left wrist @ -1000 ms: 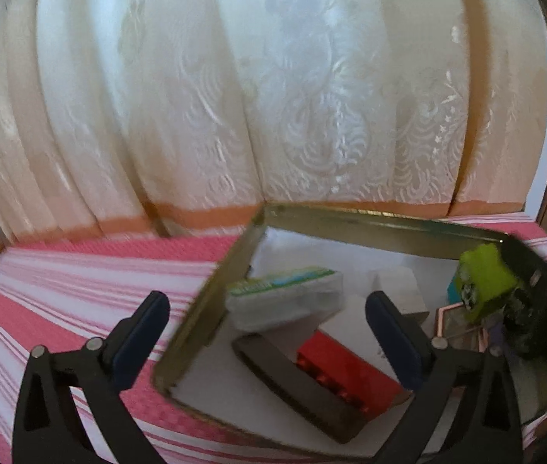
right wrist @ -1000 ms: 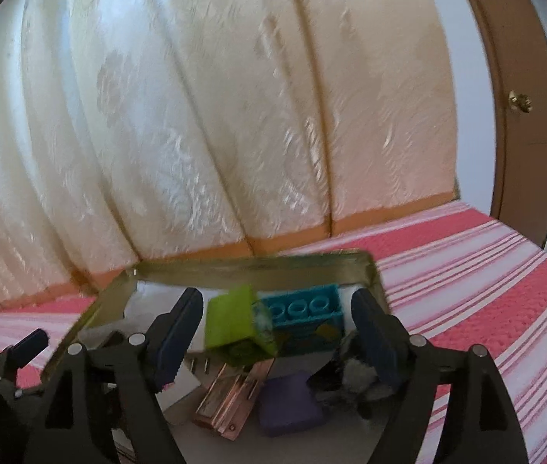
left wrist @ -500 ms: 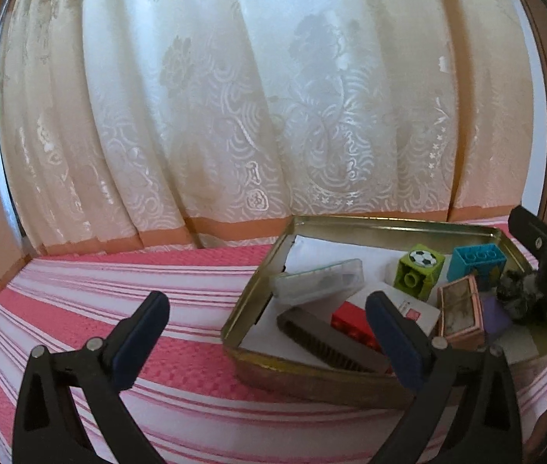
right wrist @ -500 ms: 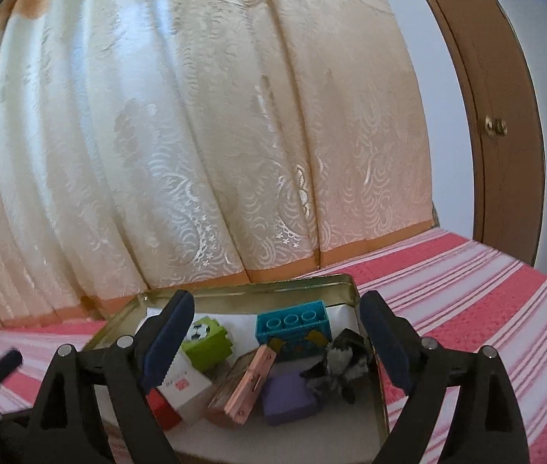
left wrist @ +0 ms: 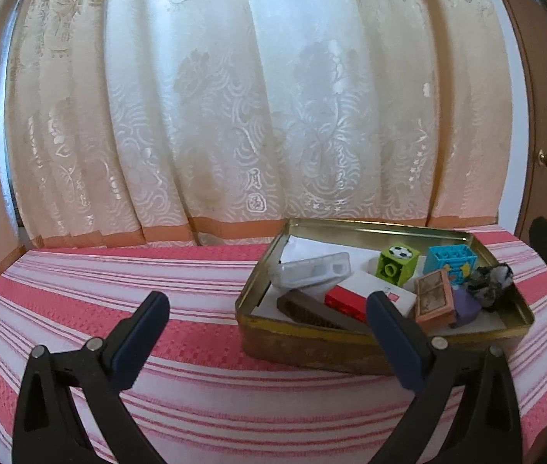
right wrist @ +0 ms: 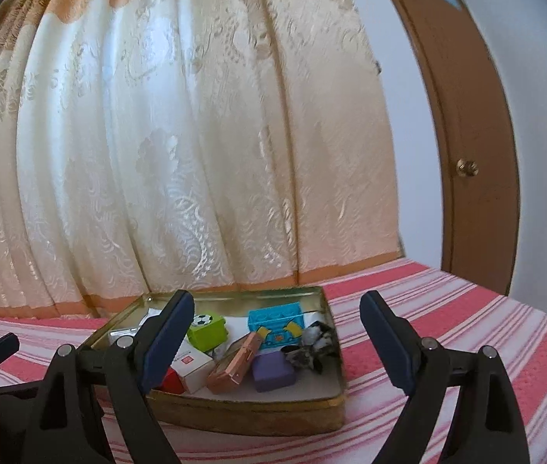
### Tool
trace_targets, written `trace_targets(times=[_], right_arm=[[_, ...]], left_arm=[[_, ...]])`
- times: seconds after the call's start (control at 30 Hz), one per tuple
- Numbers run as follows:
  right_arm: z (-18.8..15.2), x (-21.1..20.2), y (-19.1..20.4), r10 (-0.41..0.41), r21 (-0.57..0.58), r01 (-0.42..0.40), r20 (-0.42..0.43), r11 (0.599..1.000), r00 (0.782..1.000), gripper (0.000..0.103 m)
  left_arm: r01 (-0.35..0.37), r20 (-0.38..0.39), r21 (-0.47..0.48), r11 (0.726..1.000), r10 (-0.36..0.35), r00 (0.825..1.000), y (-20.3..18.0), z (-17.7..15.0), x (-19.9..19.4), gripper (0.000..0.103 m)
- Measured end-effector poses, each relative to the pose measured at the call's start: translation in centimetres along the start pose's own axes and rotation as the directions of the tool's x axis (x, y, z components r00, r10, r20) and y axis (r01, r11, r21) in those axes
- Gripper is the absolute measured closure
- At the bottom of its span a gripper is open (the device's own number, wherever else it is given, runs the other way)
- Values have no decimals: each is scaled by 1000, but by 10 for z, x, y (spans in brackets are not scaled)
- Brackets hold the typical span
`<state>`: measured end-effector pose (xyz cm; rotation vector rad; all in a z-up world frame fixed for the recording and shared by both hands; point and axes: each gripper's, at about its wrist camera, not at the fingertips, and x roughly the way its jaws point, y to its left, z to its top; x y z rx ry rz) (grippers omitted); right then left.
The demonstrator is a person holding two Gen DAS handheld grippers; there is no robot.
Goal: Organize rigid objects
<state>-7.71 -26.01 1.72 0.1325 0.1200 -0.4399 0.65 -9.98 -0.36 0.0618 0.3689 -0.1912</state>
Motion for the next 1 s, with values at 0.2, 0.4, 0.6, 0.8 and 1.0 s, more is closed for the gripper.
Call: trace_targets(times=[0.2, 0.4, 0.6, 0.8, 1.0], right_arm=[[0, -17, -4, -11, 15, 11, 26, 1000, 1000, 13], [0, -17, -4, -15, 19, 14, 9, 1000, 1000, 13], [-1, -18, -4, -21, 16, 21, 12, 1000, 1000, 13], [-1, -17, -2, -14, 8, 14, -4, 1000, 1000, 13], [0, -17, -2, -17, 7, 17, -7, 1000, 1000, 13]], left_arm=[[-4, 56, 18, 1000, 3, 998, -2, -3, -14, 0], [0, 117, 50, 999, -6, 993, -7, -6, -31, 0], [4, 93, 42, 999, -8, 996, -4, -6, -28, 0], [25, 69, 22, 999, -26, 997, -1, -6, -24, 0], [22, 66, 36, 999, -25, 998, -3, -6, -24, 0]])
